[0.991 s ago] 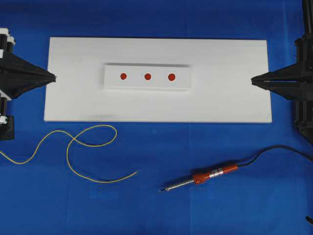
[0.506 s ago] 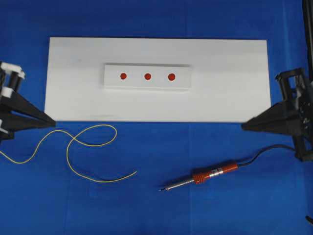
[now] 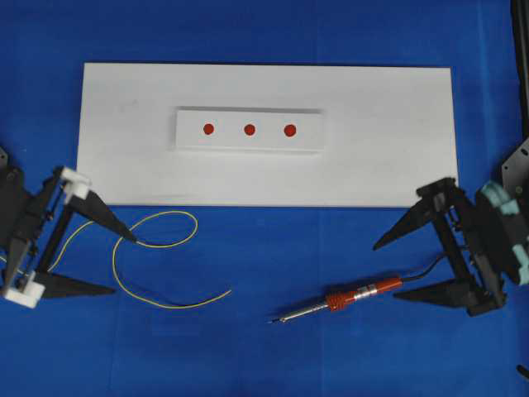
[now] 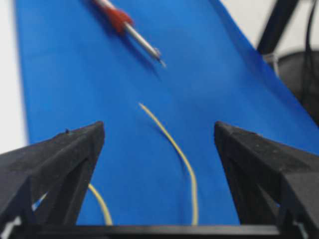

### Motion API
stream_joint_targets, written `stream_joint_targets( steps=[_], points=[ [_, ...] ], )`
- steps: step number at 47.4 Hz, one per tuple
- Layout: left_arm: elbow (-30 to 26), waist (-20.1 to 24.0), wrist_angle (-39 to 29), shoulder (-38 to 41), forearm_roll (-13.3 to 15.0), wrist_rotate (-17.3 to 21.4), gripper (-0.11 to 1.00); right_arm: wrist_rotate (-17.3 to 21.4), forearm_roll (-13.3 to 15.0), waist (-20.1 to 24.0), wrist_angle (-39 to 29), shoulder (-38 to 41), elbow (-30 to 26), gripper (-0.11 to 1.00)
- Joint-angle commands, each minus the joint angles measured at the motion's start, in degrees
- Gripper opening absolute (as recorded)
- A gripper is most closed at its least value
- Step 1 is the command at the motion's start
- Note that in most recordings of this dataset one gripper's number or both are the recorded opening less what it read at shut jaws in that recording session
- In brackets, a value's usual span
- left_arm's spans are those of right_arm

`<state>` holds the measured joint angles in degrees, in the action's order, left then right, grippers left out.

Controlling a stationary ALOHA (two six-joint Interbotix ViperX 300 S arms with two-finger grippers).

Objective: Touch the tip of the soldering iron to the tip of the solder at the mark.
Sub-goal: 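Lower left gripper onto yellow solder wire and right gripper onto red soldering iron, then close both grippers and lift the solder wire and soldering iron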

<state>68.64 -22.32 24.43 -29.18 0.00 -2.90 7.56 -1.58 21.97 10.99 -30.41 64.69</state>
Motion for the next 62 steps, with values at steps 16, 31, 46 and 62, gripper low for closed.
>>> stream_joint_targets(
  steps=[16,31,46,62],
  points=[
    [-2.81,-4.22,13.10,20.39,0.00,-2.46,0.82,0.26,-4.39,3.34,21.45,15.38,4.48,0.91],
    [-8.70,-5.63,14.85,32.43,0.26,-2.99,0.80,0.26,-6.42,4.39,29.71,27.77,3.25,0.90],
    [-10.72,-5.54,14.77,37.71,0.53,-3.34,0.74,2.46,-7.82,5.89,37.44,38.58,1.58,0.82],
    [-12.83,-3.25,10.63,40.96,0.62,-3.34,0.15,2.90,-7.65,5.98,37.71,42.80,0.70,0.44]
  ],
)
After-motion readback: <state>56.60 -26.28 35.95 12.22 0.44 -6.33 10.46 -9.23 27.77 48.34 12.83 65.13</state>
